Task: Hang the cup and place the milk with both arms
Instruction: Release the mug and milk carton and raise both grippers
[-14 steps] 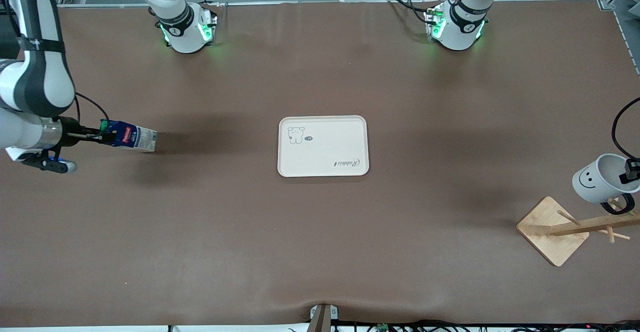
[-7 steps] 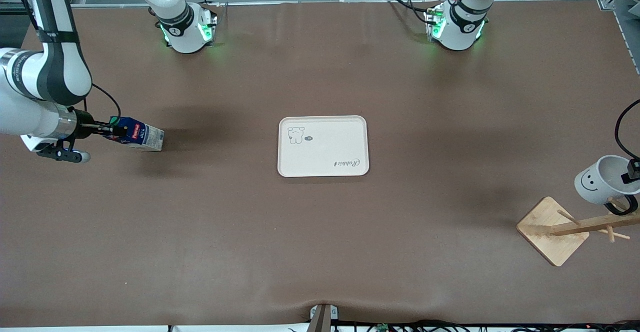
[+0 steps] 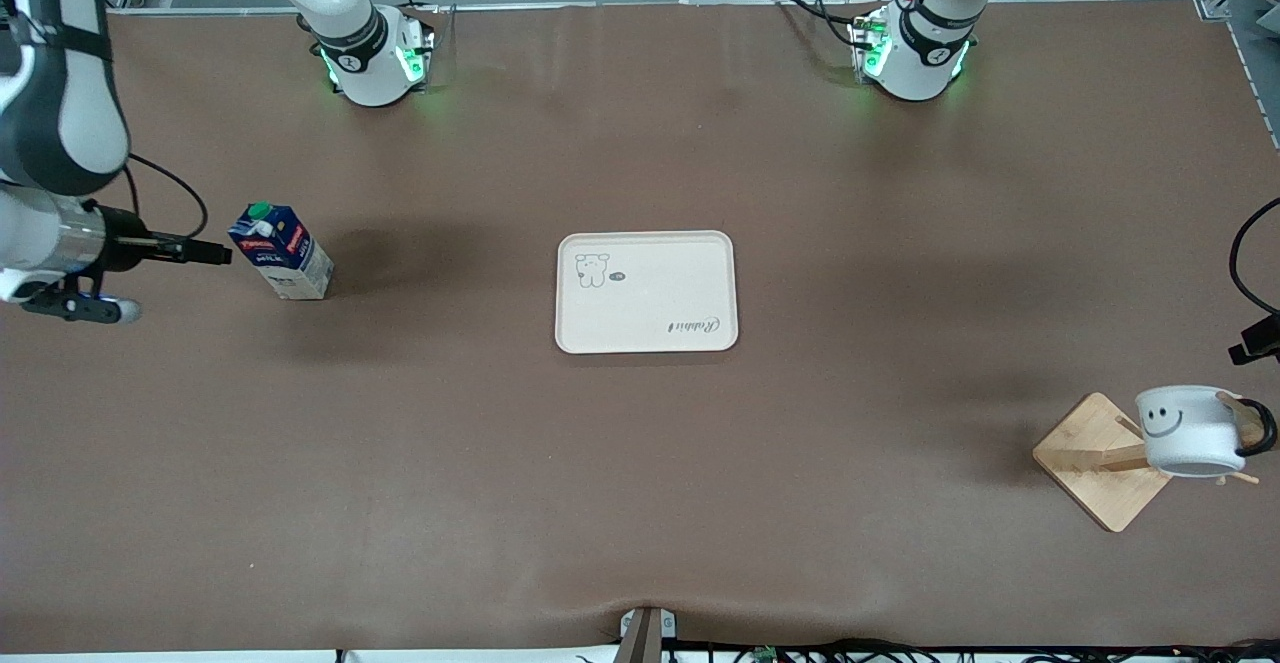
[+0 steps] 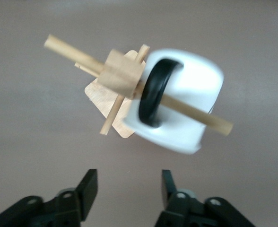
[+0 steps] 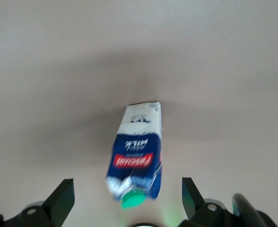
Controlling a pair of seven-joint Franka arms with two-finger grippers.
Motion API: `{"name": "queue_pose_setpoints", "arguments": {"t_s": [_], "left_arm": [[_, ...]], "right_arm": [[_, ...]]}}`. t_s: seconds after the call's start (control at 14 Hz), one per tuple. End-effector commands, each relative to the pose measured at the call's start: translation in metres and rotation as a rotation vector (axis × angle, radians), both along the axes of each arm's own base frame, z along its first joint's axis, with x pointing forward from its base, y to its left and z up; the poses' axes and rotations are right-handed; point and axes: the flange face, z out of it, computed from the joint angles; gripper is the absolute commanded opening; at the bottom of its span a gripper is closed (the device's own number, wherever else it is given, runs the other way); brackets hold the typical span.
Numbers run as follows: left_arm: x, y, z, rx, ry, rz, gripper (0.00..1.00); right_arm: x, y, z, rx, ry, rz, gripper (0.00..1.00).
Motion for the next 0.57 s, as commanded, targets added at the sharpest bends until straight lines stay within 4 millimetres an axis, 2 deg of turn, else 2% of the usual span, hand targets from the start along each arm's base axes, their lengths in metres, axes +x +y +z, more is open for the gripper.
{"name": "queue_pose_setpoints", "arguments": {"t_s": [0.0, 0.21, 0.29, 0.36, 0.5], "left_arm": [[0.003, -0.009, 0.012, -0.011, -0.024, -0.008, 1.00], [0.004, -0.030, 0.021, 0.002, -0.023, -0.038, 1.00], [0.002, -0.037, 0.027, 0.007, -0.022, -0.045, 1.00], [0.000, -0.045, 0.031, 0.007, -0.009, -0.039, 1.00], [-0.006, -0.067, 0.044, 0.009, 0.016, -0.018, 1.00]], "right_arm": [[0.023, 0.020, 0.052, -0.002, -0.083, 0.050, 1.00], [0.029, 0.027, 0.103, -0.005, -0.106, 0.051, 1.00], [0.033, 0.031, 0.113, -0.011, -0.122, 0.037, 1.00], [0.030, 0.032, 0.115, -0.019, -0.109, 0.003, 1.00], [0.019, 0.029, 0.127, -0.014, -0.103, -0.001, 1.00]]}}
